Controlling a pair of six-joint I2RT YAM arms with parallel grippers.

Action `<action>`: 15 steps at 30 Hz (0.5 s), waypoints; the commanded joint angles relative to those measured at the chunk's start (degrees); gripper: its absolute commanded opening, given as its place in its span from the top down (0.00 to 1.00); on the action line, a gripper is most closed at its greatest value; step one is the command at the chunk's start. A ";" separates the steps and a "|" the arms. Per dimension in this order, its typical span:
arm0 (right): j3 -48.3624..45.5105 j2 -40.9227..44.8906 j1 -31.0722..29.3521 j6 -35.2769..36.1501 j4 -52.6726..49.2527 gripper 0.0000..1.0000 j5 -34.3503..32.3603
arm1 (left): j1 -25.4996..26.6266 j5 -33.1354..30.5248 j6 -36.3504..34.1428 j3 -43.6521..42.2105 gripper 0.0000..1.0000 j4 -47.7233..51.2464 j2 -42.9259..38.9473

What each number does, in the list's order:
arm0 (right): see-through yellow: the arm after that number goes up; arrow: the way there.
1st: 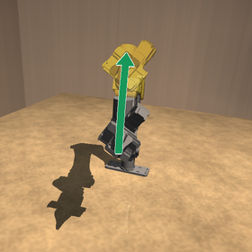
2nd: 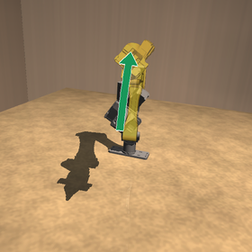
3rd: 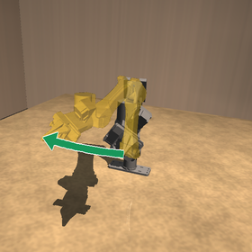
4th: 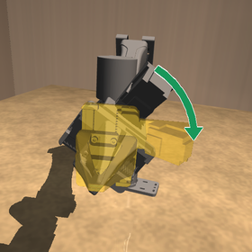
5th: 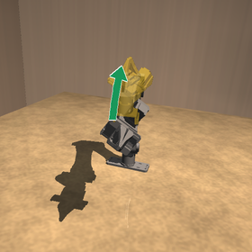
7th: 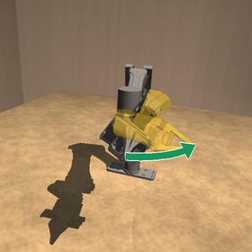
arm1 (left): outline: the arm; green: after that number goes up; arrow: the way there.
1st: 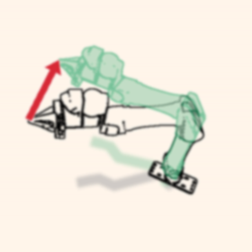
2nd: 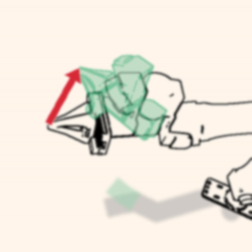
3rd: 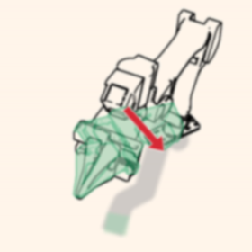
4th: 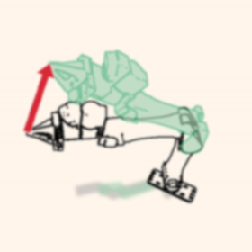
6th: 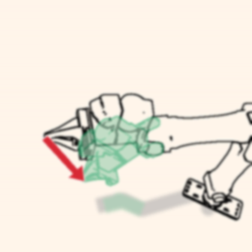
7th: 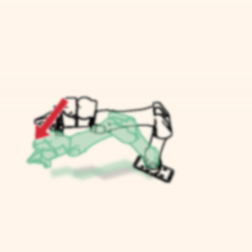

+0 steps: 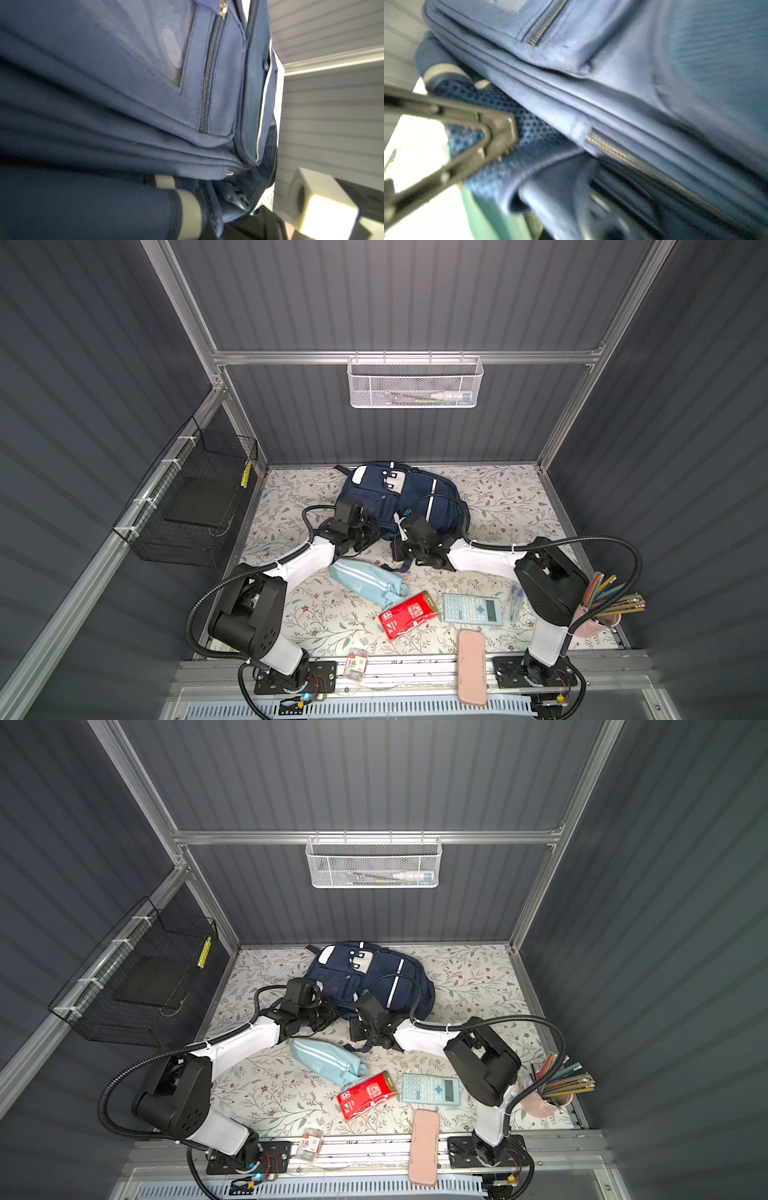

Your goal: Pack the student bag

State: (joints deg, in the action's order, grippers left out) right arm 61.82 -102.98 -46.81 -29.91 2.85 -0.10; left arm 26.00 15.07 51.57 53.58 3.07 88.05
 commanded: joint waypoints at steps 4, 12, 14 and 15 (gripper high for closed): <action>-8.74 9.73 4.29 -1.53 -6.10 1.00 -0.57 | -2.22 -1.87 -5.57 1.48 1.00 4.86 -4.51; -18.44 18.37 15.13 1.21 -10.43 1.00 4.19 | -5.99 -2.91 -7.76 -0.83 1.00 4.88 -4.05; -19.51 21.10 18.83 2.89 -13.26 1.00 3.62 | -7.54 -2.21 -8.28 -0.98 1.00 3.96 -2.80; -20.01 22.79 21.15 3.44 -14.71 1.00 3.72 | -7.95 -1.98 -8.54 -0.91 1.00 3.66 -1.94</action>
State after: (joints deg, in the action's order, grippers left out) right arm 43.29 -83.77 -30.85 -28.58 -4.73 6.09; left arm 21.08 15.79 46.39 52.40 8.62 85.89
